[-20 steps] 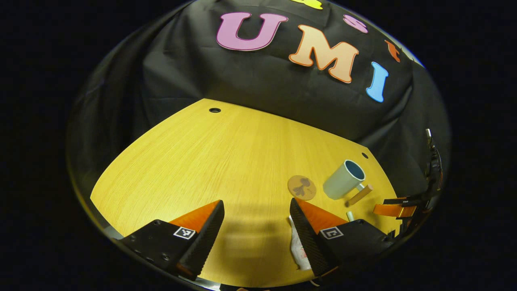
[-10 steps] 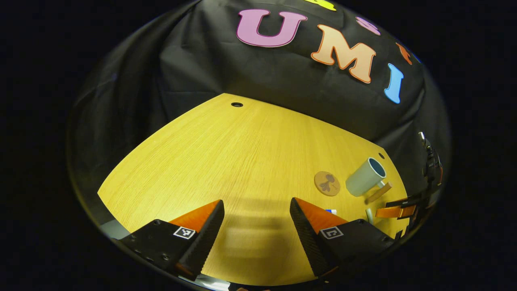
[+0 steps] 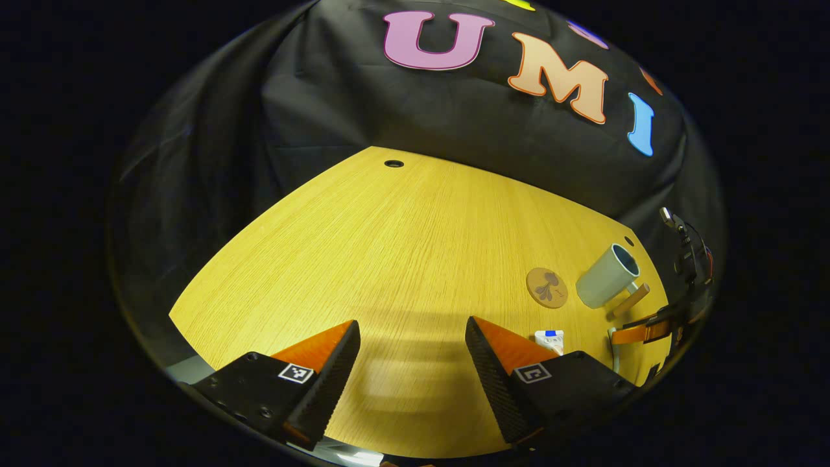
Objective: Put the toothbrush and toothpaste on the desktop into the cup, then pick up the cup and place it on the coaster on the desktop.
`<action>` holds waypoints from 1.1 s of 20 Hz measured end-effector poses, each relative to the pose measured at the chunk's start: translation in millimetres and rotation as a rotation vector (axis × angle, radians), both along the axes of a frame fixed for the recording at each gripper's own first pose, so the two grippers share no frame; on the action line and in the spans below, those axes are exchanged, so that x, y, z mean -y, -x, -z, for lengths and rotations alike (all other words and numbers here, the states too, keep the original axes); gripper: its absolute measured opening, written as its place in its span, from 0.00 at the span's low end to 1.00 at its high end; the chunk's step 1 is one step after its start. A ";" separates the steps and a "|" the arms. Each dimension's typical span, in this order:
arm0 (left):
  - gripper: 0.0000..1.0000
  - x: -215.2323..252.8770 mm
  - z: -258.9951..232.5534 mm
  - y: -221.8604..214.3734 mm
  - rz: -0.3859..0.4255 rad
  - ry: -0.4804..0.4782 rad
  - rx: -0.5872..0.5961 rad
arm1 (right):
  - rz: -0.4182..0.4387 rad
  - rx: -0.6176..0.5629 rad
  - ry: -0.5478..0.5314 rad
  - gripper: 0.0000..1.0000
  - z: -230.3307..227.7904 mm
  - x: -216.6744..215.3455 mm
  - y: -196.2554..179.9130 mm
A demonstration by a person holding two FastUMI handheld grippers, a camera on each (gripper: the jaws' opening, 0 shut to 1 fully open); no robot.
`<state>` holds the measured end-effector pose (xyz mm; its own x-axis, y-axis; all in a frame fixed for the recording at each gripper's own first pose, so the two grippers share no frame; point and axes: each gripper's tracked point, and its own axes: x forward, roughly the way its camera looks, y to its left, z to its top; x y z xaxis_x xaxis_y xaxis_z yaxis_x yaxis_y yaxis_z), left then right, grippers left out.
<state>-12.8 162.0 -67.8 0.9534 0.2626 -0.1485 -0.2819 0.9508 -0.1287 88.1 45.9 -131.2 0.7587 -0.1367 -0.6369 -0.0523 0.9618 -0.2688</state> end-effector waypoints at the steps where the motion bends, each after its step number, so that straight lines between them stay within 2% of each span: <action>1: 0.95 -0.5 2.3 -1.1 -0.002 0.003 -0.005 | 0.003 -0.009 0.018 0.51 0.4 1.2 0.0; 6: 0.95 -3.5 8.0 -2.2 -0.012 0.016 -0.019 | 0.016 -0.093 0.016 0.42 13.9 -1.3 2.6; 10: 0.95 -5.3 9.6 -4.1 -0.014 0.017 -0.029 | 0.034 -0.112 0.049 0.43 11.5 4.1 1.2; 12: 0.95 -4.3 9.9 -8.1 -0.011 0.015 -0.031 | 0.048 -0.119 0.041 0.20 13.6 5.4 -1.8; 13: 0.95 -3.3 9.7 -9.2 -0.008 0.014 -0.032 | 0.061 -0.125 0.035 0.20 12.7 5.1 -0.9; 14: 0.95 -1.8 9.4 -9.0 -0.002 0.013 -0.035 | 0.063 -0.126 0.034 0.14 12.4 4.5 -0.5; 19: 0.95 23.9 11.0 -19.0 0.074 0.013 -0.056 | 0.060 -0.121 0.021 0.08 12.4 6.0 0.9; 22: 0.95 50.1 12.2 -22.3 0.147 0.019 -0.082 | 0.047 -0.103 0.025 0.09 11.7 6.1 1.2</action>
<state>9.5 111.9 -80.0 0.9658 0.1179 -0.2309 -0.1505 0.9802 -0.1290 86.9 39.8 -142.9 0.6817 -0.1875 -0.7072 -0.0359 0.9569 -0.2883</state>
